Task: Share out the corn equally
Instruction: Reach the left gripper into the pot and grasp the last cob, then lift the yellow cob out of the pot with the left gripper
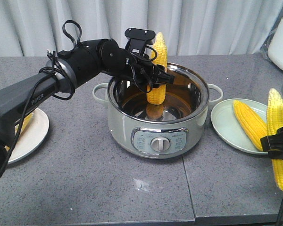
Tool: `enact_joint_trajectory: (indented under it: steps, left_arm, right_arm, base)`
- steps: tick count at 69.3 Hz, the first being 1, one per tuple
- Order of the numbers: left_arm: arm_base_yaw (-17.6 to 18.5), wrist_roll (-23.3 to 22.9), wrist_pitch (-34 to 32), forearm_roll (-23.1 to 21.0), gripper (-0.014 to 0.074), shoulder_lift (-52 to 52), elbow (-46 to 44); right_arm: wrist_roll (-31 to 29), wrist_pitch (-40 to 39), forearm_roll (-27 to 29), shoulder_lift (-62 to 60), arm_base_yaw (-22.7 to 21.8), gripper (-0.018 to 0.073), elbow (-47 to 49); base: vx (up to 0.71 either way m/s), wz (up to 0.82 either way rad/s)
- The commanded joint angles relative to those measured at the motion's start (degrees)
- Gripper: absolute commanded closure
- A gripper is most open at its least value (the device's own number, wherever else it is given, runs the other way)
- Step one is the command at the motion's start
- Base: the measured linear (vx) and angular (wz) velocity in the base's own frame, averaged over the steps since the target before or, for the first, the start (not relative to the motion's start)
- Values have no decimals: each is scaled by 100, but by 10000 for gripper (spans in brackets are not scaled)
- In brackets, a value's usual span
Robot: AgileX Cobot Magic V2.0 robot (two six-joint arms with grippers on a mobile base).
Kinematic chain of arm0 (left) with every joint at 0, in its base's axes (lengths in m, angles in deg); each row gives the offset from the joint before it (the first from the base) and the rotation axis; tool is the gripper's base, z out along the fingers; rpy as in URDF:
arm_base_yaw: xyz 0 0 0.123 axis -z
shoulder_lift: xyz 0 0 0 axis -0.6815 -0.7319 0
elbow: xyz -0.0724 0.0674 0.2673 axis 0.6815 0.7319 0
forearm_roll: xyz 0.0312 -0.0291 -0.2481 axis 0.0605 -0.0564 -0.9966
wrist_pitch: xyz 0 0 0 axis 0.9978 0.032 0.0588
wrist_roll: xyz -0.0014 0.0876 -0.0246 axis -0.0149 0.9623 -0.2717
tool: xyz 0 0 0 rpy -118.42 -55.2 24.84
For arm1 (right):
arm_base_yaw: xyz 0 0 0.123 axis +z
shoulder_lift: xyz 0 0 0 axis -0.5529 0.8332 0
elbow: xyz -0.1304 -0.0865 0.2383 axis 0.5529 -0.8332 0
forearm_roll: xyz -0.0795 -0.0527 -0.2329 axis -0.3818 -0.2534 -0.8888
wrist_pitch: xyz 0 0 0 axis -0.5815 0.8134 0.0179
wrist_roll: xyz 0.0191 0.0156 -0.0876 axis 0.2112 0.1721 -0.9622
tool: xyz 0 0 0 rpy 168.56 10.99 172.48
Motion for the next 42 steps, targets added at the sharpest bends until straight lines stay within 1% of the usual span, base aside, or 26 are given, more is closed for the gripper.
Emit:
enact_joint_trajectory:
  steps: [1,10,28,42]
  left_arm:
    - [108,-70,-107,-319,383,291,-159]
    - [108,-70,88,-319,381,291,-307]
    - [95,-70,752,-300,379,291,-839]
    - [95,-75,1134,-49,379,291,-1199]
  right_arm:
    - [-25,-213,-15,-120,-48,316,136]
    - [-25,-213,-15,-120,-48,316,136]
    - [-25,-213,-15,-120,-48,316,136]
    - [-25,-213,-15,-120,-48,316,136]
  base:
    - [0,0]
    - [0,0]
    - [0,0]
    - [0,0]
